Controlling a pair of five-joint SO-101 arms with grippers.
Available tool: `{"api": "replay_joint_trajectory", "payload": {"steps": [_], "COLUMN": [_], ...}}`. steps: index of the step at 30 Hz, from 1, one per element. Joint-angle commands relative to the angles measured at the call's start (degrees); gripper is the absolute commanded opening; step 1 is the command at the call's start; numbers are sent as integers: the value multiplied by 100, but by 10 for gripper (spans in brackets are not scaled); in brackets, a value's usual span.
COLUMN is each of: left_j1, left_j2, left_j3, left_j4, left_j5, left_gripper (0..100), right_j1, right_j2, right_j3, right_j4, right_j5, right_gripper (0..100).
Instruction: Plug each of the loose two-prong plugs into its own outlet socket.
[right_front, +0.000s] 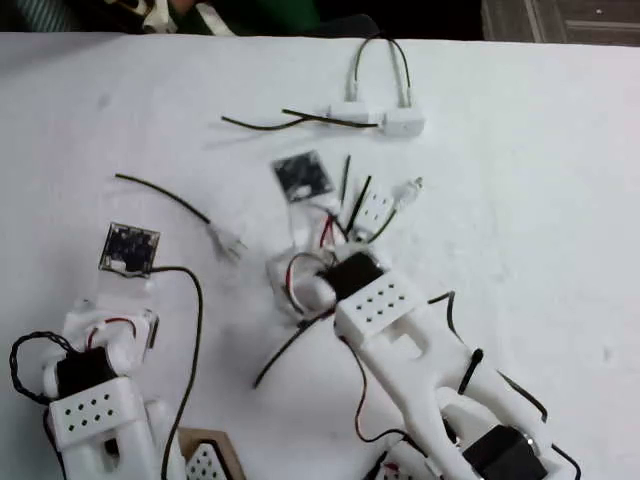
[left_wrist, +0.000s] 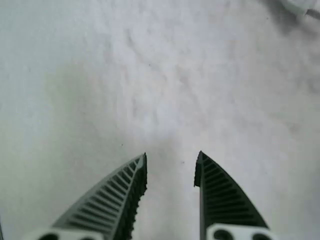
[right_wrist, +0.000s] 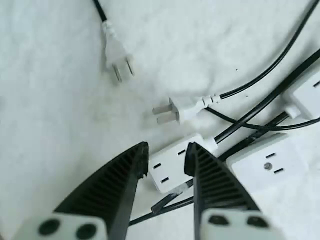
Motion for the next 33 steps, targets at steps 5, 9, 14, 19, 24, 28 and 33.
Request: {"api": "replay_joint_trajectory", "payload": {"steps": [5,9,14,19,24,28,33], "left_j1": [-31,-31,-31,-31,-31,-31,-31], "left_j2": [-75,-75,-84,-84,-84,-84,-84], "left_j3": [-18,-18,44,44,44,44,44], "left_j4": [-70,-70,-79,-79,-79,-79,-79], "left_j5": [18,9,9,9,9,9,9], "left_gripper": [173,173,173,173,173,173,173], "right_j1": [75,75,233,453,611,655,629], "right_j2": [1059,1895,2668,3231,3688,3996,4391], "right_j3": [-1020,-1468,-2382,-3209,-3648,-3833,-4070], "right_j4": [57,84,690,1279,1437,1429,1429], "right_j5": [-1257,-1662,-2048,-2303,-2541,-2602,-2611], "right_gripper": [111,111,112,112,112,111,109]}}
